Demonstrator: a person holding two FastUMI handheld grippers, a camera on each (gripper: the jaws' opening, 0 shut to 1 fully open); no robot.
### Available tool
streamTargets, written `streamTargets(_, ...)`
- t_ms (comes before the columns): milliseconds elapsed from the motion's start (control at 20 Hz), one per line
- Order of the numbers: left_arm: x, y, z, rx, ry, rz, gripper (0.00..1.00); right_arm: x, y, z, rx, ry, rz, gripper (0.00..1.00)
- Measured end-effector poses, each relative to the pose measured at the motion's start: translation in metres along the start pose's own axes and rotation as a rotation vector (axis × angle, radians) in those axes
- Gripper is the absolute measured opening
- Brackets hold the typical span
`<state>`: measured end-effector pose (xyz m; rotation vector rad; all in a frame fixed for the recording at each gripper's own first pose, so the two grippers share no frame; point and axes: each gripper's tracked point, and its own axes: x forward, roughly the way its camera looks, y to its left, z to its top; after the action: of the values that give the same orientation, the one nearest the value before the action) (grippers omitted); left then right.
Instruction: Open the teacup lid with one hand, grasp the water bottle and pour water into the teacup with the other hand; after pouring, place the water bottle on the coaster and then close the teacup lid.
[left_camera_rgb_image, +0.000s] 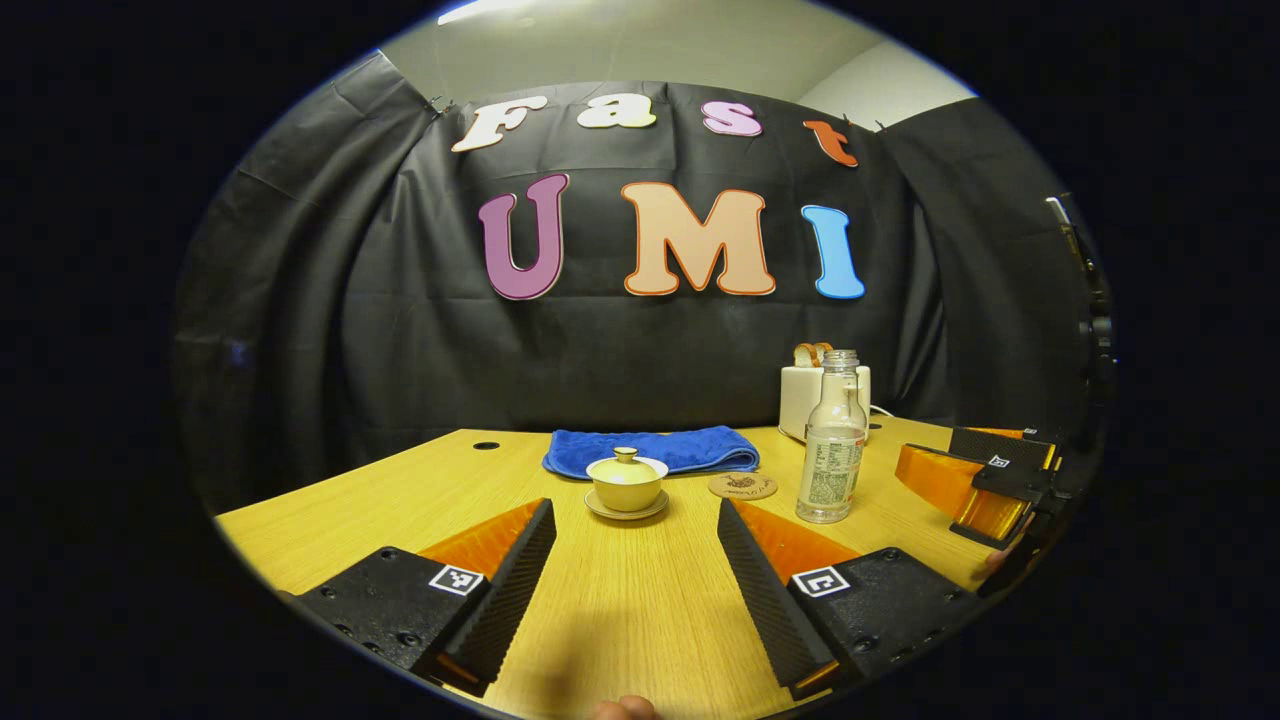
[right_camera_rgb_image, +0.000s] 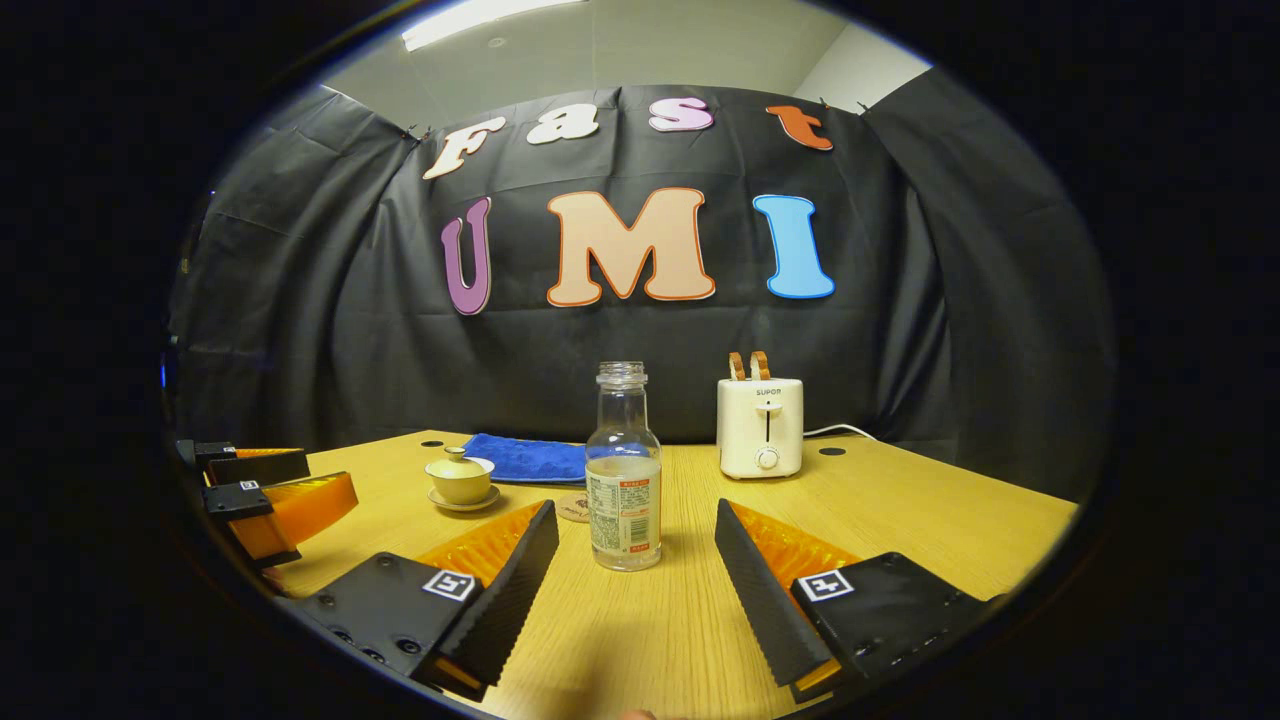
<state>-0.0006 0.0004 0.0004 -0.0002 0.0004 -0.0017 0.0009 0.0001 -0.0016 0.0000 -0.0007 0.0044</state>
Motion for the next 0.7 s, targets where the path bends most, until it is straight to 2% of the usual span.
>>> streamTargets(400,0.0004,0.0002,-0.0004,-0.001,0.001,0.000,0.95,0.0000,0.0001,-0.0001,0.000,-0.001,0.000,1.00)
streamTargets(700,0.0010,0.0015,-0.0008,0.000,0.002,0.007,0.96,0.0005,-0.0002,0.0003,0.000,-0.001,0.000,0.98)
